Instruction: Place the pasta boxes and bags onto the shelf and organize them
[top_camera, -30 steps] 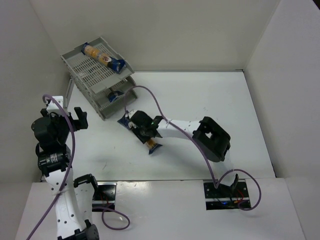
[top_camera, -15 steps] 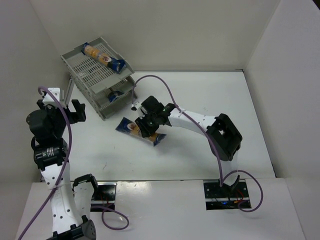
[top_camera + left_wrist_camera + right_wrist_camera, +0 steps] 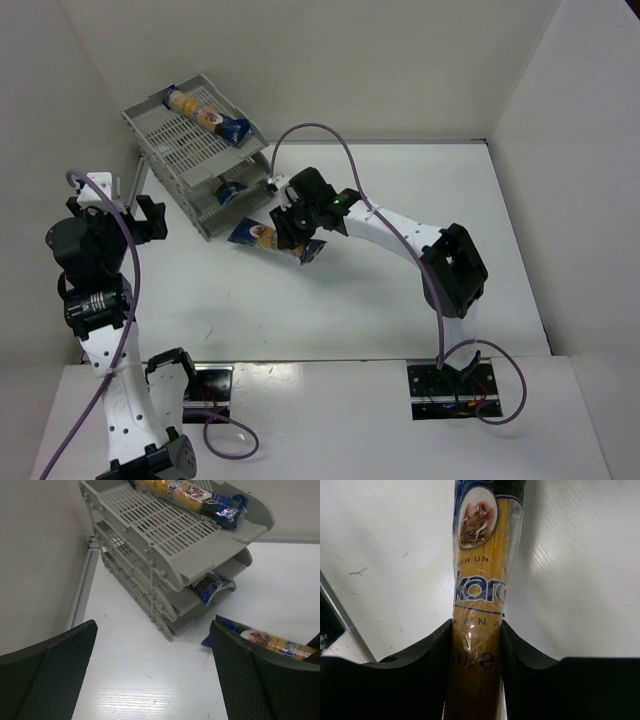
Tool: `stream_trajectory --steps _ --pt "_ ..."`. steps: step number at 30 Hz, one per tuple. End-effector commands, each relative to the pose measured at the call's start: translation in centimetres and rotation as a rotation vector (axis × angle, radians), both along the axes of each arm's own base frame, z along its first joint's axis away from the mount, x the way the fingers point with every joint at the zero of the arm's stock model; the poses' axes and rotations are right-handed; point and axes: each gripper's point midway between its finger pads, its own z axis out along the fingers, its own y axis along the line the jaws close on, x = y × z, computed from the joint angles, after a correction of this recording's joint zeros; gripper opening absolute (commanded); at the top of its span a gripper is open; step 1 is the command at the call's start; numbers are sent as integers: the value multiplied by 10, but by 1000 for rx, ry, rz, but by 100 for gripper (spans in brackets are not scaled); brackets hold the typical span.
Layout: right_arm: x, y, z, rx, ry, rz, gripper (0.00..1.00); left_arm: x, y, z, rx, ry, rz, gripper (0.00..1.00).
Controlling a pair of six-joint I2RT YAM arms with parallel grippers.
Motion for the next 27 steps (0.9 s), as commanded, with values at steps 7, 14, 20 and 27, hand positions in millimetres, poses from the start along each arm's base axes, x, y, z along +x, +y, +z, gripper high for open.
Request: stream_trajectory --steps 7,14,20,27 --pt "8 24 73 193 -111 28 0 0 -8 30 -11 -95 -36 100" --pt "14 30 92 234 -114 -9 0 0 -5 30 -11 -95 -27 100" --pt "43 45 94 236 -166 -56 0 0 -5 30 7 -95 -28 100" --pt "70 65 87 241 -172 -93 0 2 2 40 42 -103 -7 100"
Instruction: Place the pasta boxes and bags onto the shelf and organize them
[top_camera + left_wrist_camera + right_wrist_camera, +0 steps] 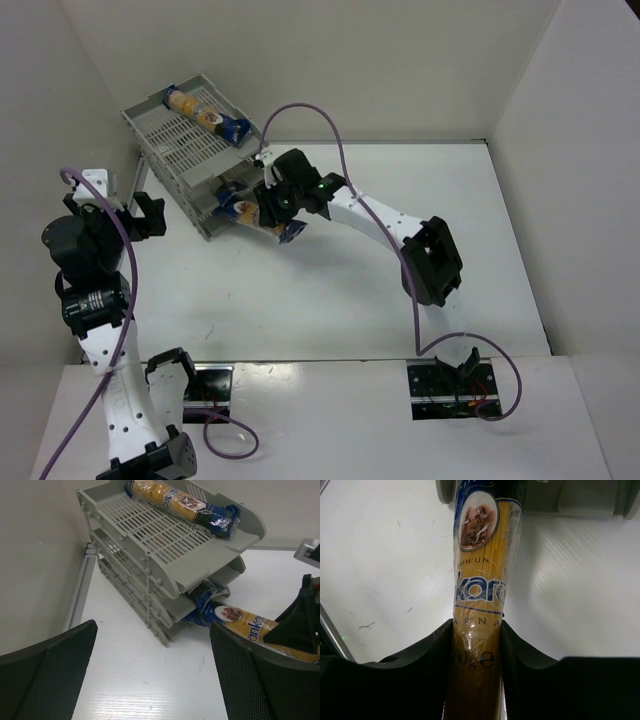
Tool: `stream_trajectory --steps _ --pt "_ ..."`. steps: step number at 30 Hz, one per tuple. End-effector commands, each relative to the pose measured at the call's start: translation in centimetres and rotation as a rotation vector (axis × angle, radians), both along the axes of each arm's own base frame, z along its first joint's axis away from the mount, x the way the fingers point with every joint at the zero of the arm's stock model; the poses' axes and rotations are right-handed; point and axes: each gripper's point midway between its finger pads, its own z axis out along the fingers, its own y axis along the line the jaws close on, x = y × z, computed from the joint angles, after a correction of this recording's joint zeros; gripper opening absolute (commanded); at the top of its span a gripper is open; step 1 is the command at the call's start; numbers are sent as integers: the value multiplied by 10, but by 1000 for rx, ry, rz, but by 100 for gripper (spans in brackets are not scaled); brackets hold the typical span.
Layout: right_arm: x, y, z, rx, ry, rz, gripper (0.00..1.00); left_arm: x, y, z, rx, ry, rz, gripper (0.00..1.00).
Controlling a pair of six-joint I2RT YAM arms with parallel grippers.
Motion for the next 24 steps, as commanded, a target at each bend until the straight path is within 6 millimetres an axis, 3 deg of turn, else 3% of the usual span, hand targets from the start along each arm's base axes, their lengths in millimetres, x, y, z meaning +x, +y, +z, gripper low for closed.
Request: stream_trajectory --steps 1,6,11,13,16,18,19,20,21,22,23,24 --pt "26 28 61 159 -141 -12 0 0 4 30 69 -81 8 100" --pt "38 24 33 106 -121 -80 0 -1 6 28 77 -72 16 100" --pt "58 43 44 168 -135 -115 0 0 8 24 83 -63 25 100" --pt "65 48 33 166 -123 -132 0 2 11 22 89 -53 33 100" --pt "77 57 40 201 -131 -168 0 4 14 19 95 -44 41 100" --pt "85 60 20 186 -110 -197 0 7 17 19 104 -43 50 100" --pt "93 61 23 192 -124 -234 0 7 17 19 104 -43 50 100" --pt "94 66 3 169 -115 -240 0 7 20 15 101 -34 59 100" --pt "93 72 -4 166 -107 -247 0 9 21 12 96 -24 58 100" --pt "99 75 1 183 -116 -265 0 10 22 10 96 -24 58 100" --pt "97 82 -19 166 -102 -257 0 12 26 3 88 -6 67 100" --pt "100 85 -23 167 -102 -257 0 14 27 1 84 3 67 100"
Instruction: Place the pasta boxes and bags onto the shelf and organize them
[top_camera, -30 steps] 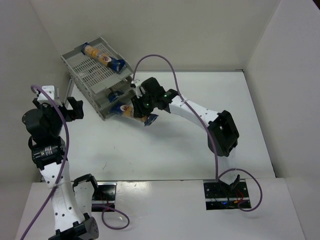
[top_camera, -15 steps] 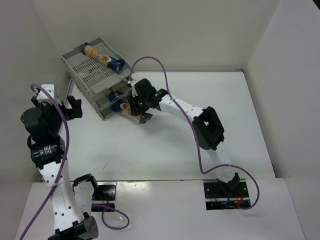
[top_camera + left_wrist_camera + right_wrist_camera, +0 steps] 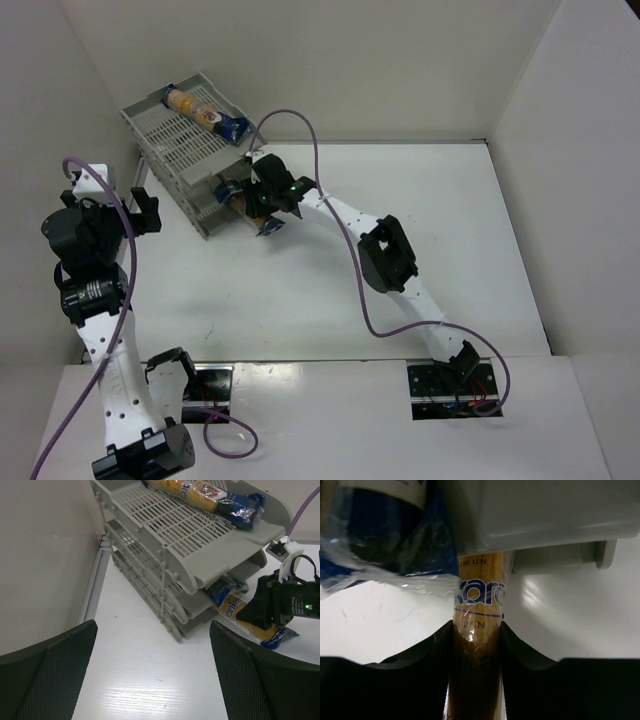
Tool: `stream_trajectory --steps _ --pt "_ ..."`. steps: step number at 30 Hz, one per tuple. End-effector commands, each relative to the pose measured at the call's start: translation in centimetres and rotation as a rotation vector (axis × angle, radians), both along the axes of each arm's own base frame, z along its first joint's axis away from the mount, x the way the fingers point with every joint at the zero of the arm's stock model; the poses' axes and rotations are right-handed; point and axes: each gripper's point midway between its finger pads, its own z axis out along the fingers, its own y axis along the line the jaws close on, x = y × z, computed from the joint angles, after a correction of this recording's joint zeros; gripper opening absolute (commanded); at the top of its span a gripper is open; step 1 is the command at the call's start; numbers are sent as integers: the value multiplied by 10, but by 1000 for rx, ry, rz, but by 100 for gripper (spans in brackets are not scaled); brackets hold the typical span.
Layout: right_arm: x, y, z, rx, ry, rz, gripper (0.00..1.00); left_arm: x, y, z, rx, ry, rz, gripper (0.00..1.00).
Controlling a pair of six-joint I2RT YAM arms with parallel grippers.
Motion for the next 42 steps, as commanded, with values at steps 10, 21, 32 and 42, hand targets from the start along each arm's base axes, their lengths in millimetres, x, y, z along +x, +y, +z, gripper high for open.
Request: stream_trajectory --steps 10,21,32,42 --pt "-3 35 46 39 -173 72 85 11 9 6 34 -35 -6 100" --pt "-71 -37 55 -157 -190 329 0 4 0 8 2 -56 -22 100" --pt "-83 -55 -50 -330 -74 436 0 4 0 1 -6 -39 -22 100" --pt "-43 -16 -53 -238 -98 287 0 6 16 -7 5 -19 30 100"
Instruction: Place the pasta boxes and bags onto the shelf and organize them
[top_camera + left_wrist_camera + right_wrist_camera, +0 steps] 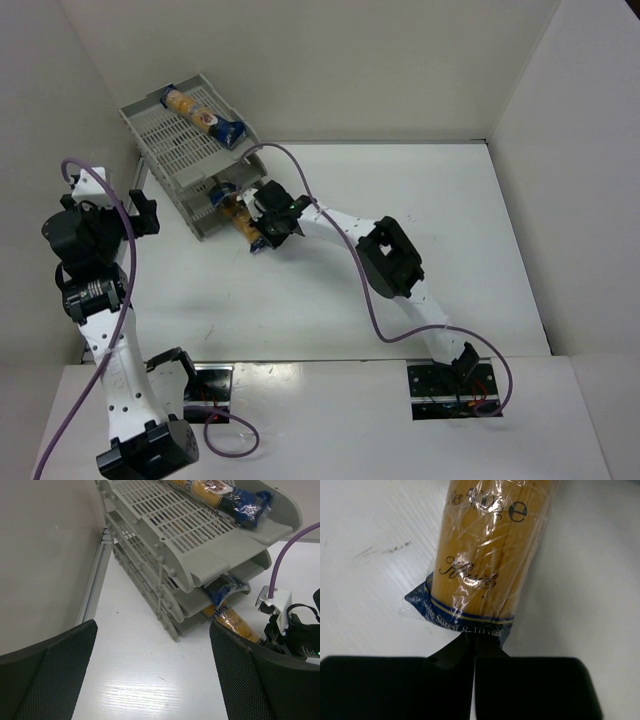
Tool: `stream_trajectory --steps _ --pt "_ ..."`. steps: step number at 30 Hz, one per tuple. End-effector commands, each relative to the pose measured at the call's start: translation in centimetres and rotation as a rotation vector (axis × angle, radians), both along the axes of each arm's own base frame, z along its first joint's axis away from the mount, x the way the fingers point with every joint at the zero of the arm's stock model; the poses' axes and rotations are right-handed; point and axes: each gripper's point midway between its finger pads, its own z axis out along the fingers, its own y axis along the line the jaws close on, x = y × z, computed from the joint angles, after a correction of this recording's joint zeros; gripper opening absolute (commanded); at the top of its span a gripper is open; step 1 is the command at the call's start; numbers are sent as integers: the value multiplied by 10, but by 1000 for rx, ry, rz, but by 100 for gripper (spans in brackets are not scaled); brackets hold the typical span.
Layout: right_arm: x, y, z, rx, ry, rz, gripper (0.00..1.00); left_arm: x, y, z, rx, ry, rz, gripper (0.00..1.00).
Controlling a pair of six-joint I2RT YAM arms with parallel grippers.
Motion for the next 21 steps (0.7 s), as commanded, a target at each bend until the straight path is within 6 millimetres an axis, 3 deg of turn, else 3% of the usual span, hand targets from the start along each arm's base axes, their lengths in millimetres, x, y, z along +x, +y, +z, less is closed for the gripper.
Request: stream_trajectory --steps 1,2,3,4,8,9,10,11,12,13,15,16,17,18,21 --pt "28 27 18 117 -57 -88 0 5 8 0 16 -19 15 100" --pt "34 37 25 165 -67 -99 0 6 12 -2 21 -10 23 100" --pt "35 44 17 183 -45 -106 0 6 13 -6 16 -2 23 100" --pt "43 56 34 239 -48 -137 0 8 17 -6 18 -4 34 100" --pt "65 88 51 376 -54 -240 0 11 26 -4 39 -22 56 100" --pt "79 96 78 442 -98 -277 0 11 32 -6 45 -12 75 100" --pt "85 100 66 451 -92 -312 0 11 32 -3 52 -24 75 100" --pt "92 103 70 486 -80 -365 0 12 37 -4 52 -24 86 100" --pt "105 105 108 554 -134 -418 0 12 37 -4 52 -24 86 100" --pt "111 106 80 539 -117 -458 0 12 37 -8 47 -16 86 100" --pt "118 107 83 592 -120 -515 0 13 41 -11 43 -8 95 100" --pt "120 110 102 643 -135 -515 0 14 42 -14 38 0 94 100" --pt "120 111 95 644 -124 -522 0 14 42 -14 38 0 94 100" --pt "115 116 109 672 -134 -509 0 15 40 -14 37 0 85 100" --pt "105 110 88 592 -81 -505 0 17 41 -17 31 9 85 100"
